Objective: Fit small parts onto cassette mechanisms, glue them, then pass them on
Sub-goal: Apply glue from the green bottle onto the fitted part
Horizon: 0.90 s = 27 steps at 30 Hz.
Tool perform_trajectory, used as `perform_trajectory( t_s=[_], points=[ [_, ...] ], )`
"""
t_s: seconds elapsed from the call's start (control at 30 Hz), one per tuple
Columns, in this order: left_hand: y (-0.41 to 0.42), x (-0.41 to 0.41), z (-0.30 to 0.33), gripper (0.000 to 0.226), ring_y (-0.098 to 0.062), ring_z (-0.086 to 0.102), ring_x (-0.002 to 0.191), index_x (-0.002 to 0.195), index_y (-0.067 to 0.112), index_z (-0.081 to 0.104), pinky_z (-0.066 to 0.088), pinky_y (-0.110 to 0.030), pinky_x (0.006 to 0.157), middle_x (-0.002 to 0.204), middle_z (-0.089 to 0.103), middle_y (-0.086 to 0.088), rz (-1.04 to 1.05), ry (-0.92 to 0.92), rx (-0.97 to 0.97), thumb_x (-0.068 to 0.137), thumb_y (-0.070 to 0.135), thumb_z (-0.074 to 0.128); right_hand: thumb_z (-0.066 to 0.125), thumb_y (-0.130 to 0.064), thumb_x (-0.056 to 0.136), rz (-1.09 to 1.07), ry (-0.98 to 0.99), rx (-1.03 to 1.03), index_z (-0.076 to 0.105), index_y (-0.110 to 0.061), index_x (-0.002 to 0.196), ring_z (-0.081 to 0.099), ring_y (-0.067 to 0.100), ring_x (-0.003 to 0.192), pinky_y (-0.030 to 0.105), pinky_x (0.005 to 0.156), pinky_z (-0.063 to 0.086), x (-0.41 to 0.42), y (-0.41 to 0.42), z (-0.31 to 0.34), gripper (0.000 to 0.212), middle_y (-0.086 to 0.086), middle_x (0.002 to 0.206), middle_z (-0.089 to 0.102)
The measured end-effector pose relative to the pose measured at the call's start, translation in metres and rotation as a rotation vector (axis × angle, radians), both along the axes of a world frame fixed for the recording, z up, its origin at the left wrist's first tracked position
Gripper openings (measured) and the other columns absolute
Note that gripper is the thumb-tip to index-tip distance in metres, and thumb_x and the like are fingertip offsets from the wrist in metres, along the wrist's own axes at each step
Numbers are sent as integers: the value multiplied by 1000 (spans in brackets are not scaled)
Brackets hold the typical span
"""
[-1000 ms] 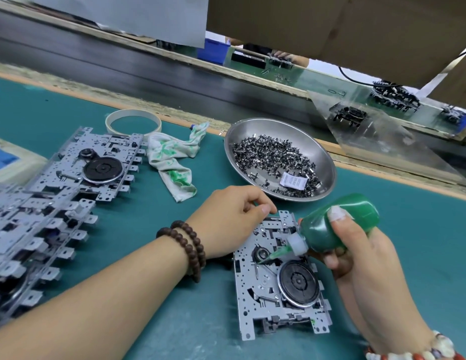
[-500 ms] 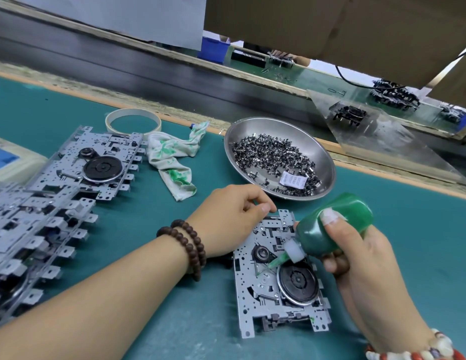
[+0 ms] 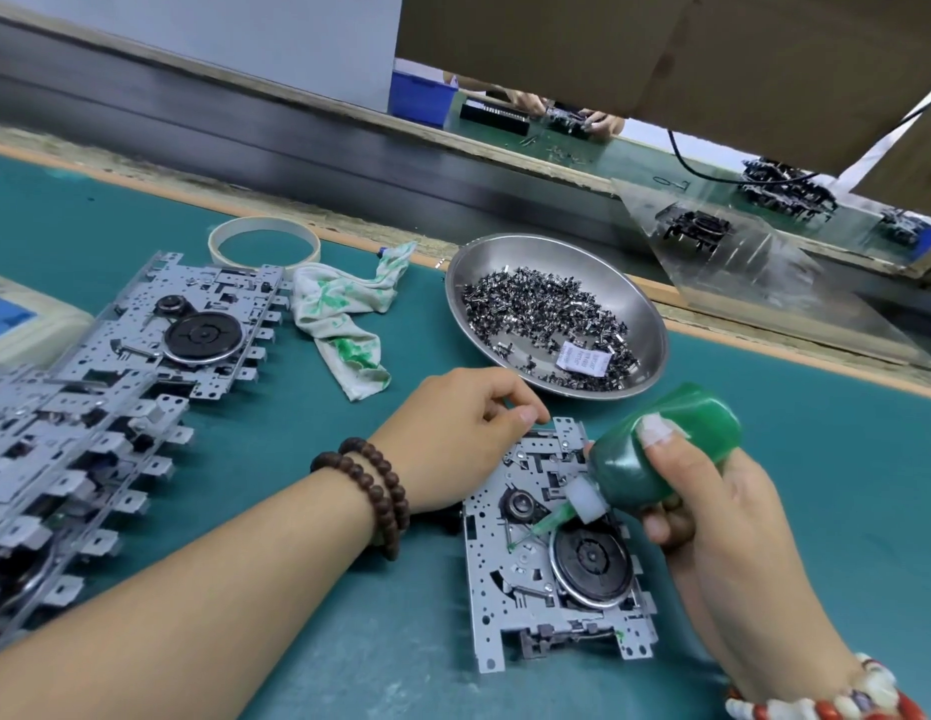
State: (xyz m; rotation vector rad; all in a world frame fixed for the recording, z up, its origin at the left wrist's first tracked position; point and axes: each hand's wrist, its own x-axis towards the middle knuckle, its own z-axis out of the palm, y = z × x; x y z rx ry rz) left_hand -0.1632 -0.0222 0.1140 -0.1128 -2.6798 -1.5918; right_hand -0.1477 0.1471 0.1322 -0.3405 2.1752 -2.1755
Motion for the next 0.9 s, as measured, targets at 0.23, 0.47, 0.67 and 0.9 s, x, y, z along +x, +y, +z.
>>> perform_trajectory(
  t_s=[0.23,0.47,0.67,0.9],
  points=[
    [0,0,0,15,9,45,44,84,31,64,30,-6,44,53,47,16,2,2,-9,92,27,52,57,-34,75,-12,27,58,67,-30,68,44,2,47,11,40,36,-2,2,-2,13,-3,64,61],
    [1,0,1,16,6,43,39,83,31,64,28,-7,41,47,43,16,3,-1,6,92,26,53,56,-30,75,-10,21,2,68,-31,64,44,0,42,9,38,35,-1,0,-1,16,-6,59,62],
    [0,-1,0,15,6,43,41,84,31,64,29,-7,42,52,46,14,-5,2,4,92,26,52,57,-32,75,-17,16,16,68,-31,65,44,0,44,10,39,35,-1,2,-3,14,-6,60,60],
    [-1,-1,-2,17,2,46,48,80,35,62,33,-7,47,59,54,12,-11,10,1,92,28,52,57,-35,71,-152,-69,-296,55,-20,95,58,7,49,16,45,49,-13,19,7,29,6,72,66]
  ],
)
